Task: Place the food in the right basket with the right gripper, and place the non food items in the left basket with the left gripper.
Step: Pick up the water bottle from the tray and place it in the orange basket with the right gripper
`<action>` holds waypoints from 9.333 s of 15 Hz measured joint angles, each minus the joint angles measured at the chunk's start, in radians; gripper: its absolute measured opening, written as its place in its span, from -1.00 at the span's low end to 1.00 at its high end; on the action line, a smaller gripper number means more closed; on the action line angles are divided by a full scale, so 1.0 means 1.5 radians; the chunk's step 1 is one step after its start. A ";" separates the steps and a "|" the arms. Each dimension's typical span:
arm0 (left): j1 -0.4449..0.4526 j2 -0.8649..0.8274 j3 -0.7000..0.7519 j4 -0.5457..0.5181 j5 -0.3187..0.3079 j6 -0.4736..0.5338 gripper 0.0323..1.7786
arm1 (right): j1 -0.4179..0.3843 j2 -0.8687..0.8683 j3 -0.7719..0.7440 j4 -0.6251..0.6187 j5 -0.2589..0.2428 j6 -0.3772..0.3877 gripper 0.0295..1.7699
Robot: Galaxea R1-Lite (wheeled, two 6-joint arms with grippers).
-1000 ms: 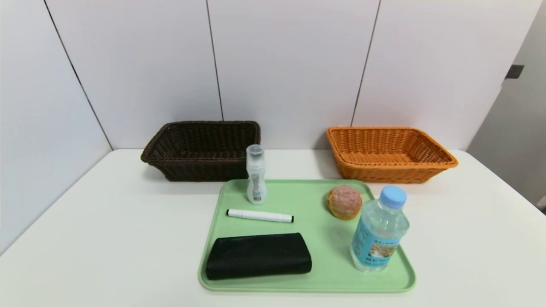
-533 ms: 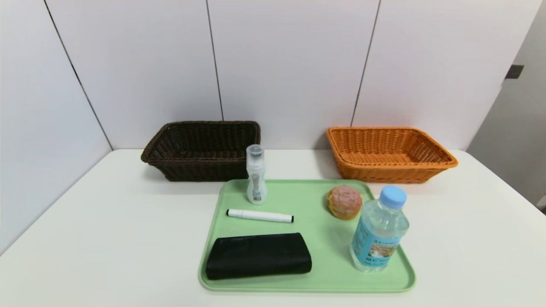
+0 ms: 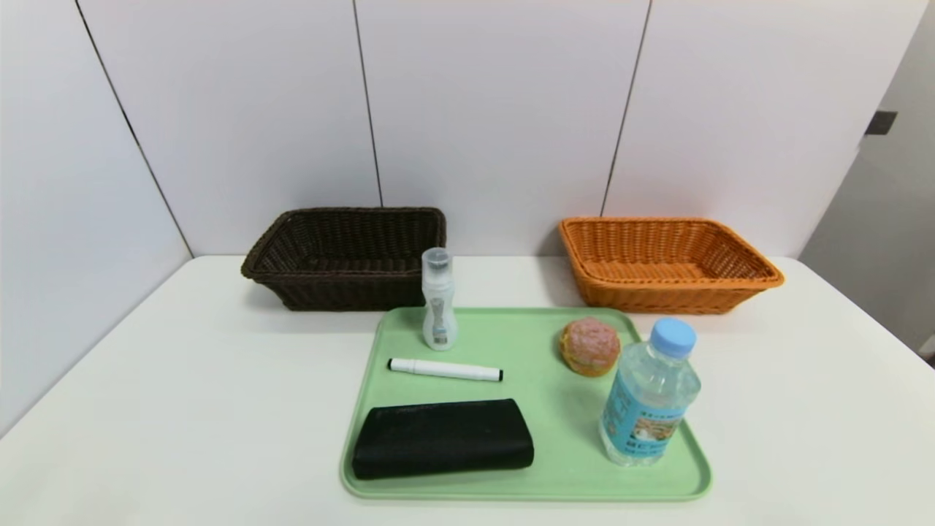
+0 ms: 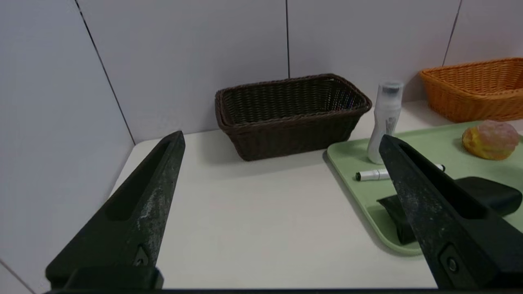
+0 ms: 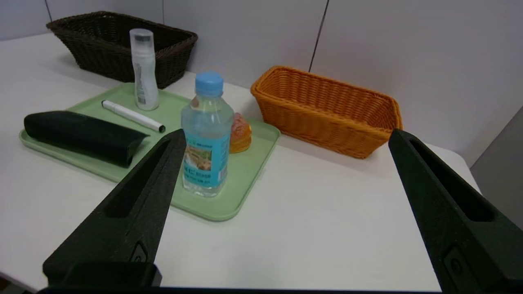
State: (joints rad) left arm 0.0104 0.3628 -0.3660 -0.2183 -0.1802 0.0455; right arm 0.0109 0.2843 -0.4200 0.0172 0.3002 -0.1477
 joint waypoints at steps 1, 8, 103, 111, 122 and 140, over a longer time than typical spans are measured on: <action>0.000 0.030 -0.002 -0.030 0.000 -0.002 0.90 | 0.001 0.033 -0.009 -0.030 0.002 0.001 0.93; -0.001 0.253 -0.027 -0.183 -0.002 -0.003 0.90 | 0.004 0.261 -0.077 -0.159 0.012 0.003 0.93; -0.015 0.677 -0.004 -0.398 -0.005 -0.004 0.90 | 0.019 0.932 -0.427 -0.474 0.033 0.067 -0.07; -0.015 0.689 -0.009 -0.400 -0.005 -0.004 0.90 | -0.080 1.097 -0.486 -0.475 -0.017 0.046 -0.07; -0.015 0.706 -0.008 -0.413 -0.005 -0.004 0.90 | -0.116 1.187 -0.503 -0.481 -0.068 0.048 -0.07; -0.015 0.737 -0.010 -0.442 -0.006 -0.013 0.90 | -0.081 1.153 -0.540 -0.463 -0.069 0.053 0.71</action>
State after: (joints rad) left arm -0.0123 1.4687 -0.3804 -0.8817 -0.1894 0.0264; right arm -0.1100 2.0132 -1.2306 -0.6777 0.1966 -0.0687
